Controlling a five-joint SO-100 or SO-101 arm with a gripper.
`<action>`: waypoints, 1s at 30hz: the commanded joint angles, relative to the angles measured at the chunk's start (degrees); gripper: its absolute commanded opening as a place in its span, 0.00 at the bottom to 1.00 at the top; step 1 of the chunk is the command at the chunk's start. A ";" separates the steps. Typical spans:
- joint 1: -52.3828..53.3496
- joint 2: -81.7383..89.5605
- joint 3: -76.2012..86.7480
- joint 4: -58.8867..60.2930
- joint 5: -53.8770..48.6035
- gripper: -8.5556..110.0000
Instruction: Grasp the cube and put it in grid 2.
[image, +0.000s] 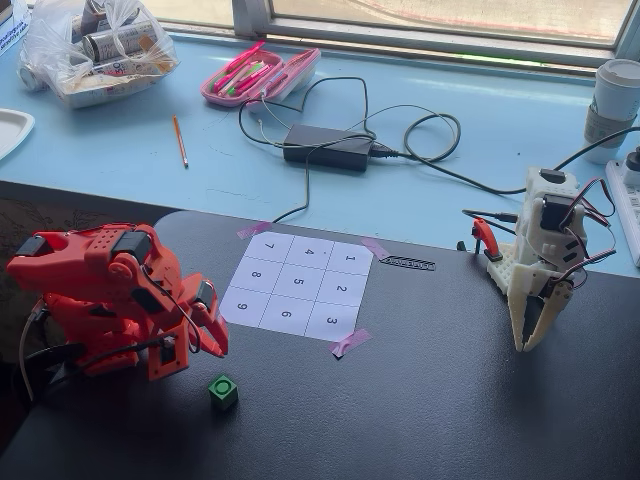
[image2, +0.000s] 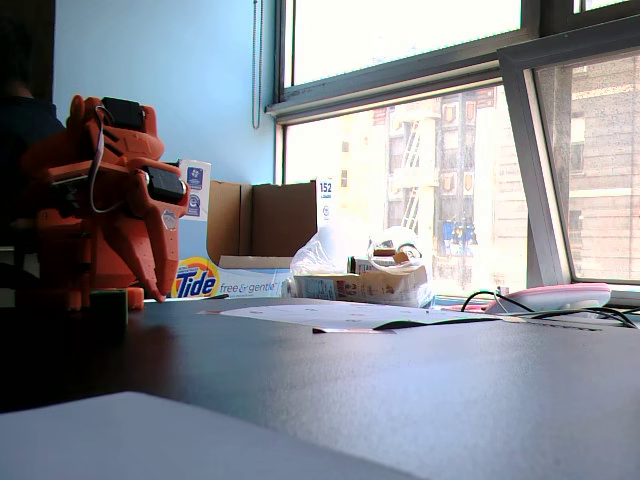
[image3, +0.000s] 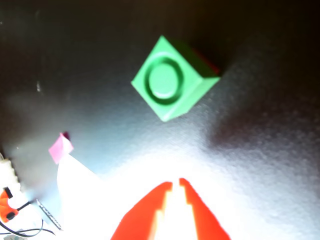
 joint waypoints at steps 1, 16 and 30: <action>-0.26 0.00 -0.18 1.05 -0.70 0.07; 0.18 0.00 -1.14 1.32 -1.32 0.07; 1.49 -7.91 -8.79 2.11 0.09 0.20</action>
